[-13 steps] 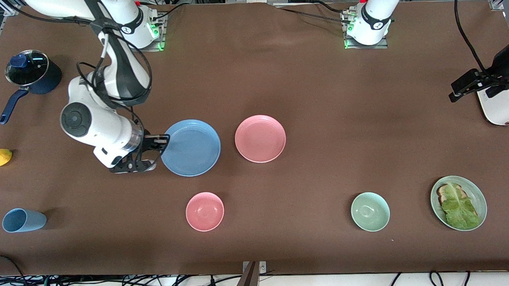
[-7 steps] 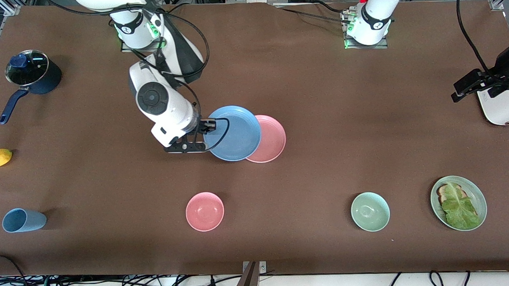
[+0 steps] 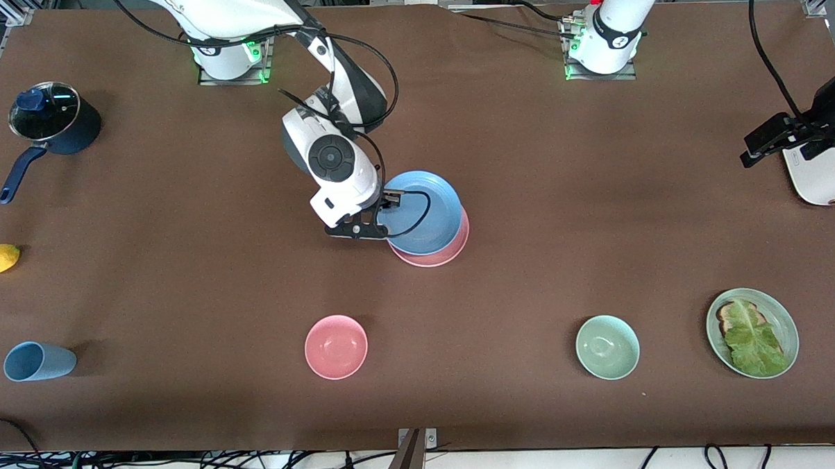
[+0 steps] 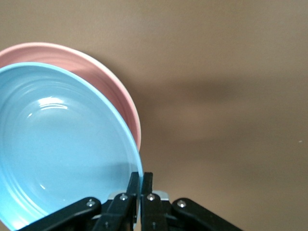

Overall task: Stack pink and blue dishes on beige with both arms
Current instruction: 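Lower the blue plate onto the stack and open the right gripper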

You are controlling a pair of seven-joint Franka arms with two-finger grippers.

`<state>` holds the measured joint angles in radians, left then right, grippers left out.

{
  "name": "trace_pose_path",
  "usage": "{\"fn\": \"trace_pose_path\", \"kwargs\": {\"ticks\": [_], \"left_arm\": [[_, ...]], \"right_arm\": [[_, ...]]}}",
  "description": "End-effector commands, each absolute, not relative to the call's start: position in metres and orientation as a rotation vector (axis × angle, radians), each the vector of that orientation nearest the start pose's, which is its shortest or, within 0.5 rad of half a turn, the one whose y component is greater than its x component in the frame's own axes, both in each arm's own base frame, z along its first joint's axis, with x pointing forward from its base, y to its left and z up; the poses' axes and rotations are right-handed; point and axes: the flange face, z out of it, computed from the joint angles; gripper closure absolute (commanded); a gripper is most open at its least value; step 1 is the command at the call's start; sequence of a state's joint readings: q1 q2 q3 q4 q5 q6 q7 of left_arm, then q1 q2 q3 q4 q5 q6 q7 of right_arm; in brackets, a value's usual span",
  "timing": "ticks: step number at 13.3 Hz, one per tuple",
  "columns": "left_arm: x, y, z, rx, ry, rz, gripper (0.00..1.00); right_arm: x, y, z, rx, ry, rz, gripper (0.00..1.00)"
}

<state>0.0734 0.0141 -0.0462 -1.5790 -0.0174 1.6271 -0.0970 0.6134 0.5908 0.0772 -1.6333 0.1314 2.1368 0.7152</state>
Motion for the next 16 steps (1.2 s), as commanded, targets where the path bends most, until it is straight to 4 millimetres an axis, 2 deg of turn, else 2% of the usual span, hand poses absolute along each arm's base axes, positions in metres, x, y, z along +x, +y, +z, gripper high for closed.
{"fn": "trace_pose_path", "kwargs": {"ticks": [1, 5, 8, 11, 12, 13, 14, 15, 16], "left_arm": [[0.56, 0.013, 0.624, -3.169, -0.172, -0.067, 0.0], [0.561, 0.012, 0.623, -3.176, -0.175, -0.069, 0.0], [0.562, 0.012, 0.623, -3.169, -0.18, -0.076, 0.0], [0.567, 0.008, 0.62, -3.179, -0.189, -0.098, 0.0], [0.568, 0.008, 0.618, -3.183, -0.19, -0.09, 0.0], [0.568, 0.007, 0.619, -3.185, -0.18, -0.093, 0.0], [0.569, 0.007, 0.624, -3.184, -0.177, -0.11, 0.0], [0.573, 0.007, 0.626, -3.183, -0.177, -0.122, 0.0], [0.576, 0.006, 0.63, -3.182, -0.174, -0.139, 0.0]], "right_arm": [[0.526, 0.439, 0.271, -3.073, 0.195, 0.235, 1.0], [0.519, 0.45, 0.255, -3.073, 0.205, 0.228, 1.0], [0.519, 0.45, 0.246, -3.075, 0.213, 0.231, 1.0], [0.521, 0.449, 0.248, -3.073, 0.216, 0.227, 1.0], [0.521, 0.448, 0.248, -3.073, 0.22, 0.23, 0.95], [0.522, 0.447, 0.248, -3.071, 0.221, 0.231, 0.77], [0.525, 0.445, 0.25, -3.068, 0.223, 0.223, 0.69], [0.528, 0.443, 0.254, -3.065, 0.225, 0.216, 0.52], [0.535, 0.443, 0.265, -3.052, 0.225, 0.187, 0.4]]}}
